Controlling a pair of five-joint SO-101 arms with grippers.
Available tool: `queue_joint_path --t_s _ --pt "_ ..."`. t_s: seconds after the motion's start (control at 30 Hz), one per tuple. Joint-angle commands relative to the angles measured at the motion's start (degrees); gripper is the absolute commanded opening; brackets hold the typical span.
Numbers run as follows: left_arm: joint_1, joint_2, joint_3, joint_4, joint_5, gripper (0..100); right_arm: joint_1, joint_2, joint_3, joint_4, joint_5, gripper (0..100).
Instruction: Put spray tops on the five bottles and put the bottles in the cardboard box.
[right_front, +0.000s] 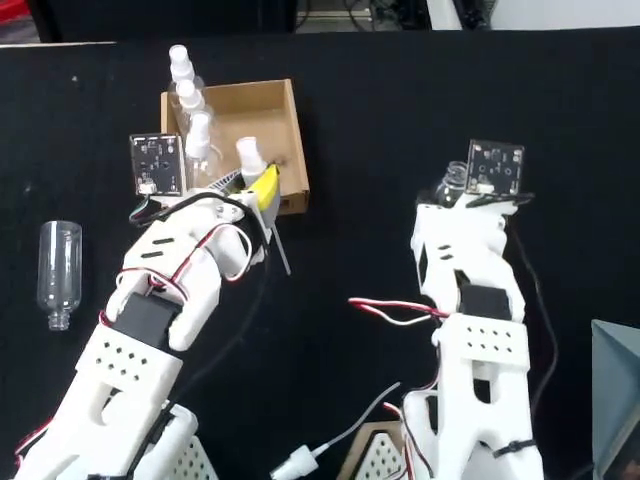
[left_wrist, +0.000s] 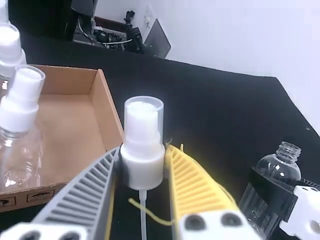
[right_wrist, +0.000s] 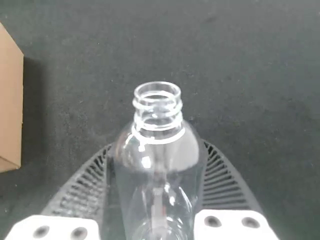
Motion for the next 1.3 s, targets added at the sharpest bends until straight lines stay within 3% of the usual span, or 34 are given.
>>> queue_joint_path --t_s 0.0,0.2,0.53,0.93,1.17,1.27 --pt "-1.0 -1.9 -0.8 -1.2 1.7 3 -1.5 -3.1 -0.4 0.4 0.6 11.6" --pt "-1.0 -1.9 -0.8 -1.2 6.8 3 -1.5 -3.2 -0.4 0.4 0.6 11.6" --pt "-3.8 -3.2 -0.9 -1.1 9.1 3 -1.8 -7.6 0.0 4.0 0.6 11.6" --pt "-3.8 -20.4 5.3 -1.2 9.5 3 -8.4 -19.2 5.6 5.7 3.0 11.6" --pt "-3.9 -22.3 5.9 -1.2 9.6 3 -12.3 -24.0 8.1 5.7 3.0 11.6" --pt "-6.5 -22.3 5.9 -1.2 13.5 3 -14.2 -28.3 10.5 5.7 3.0 11.6"
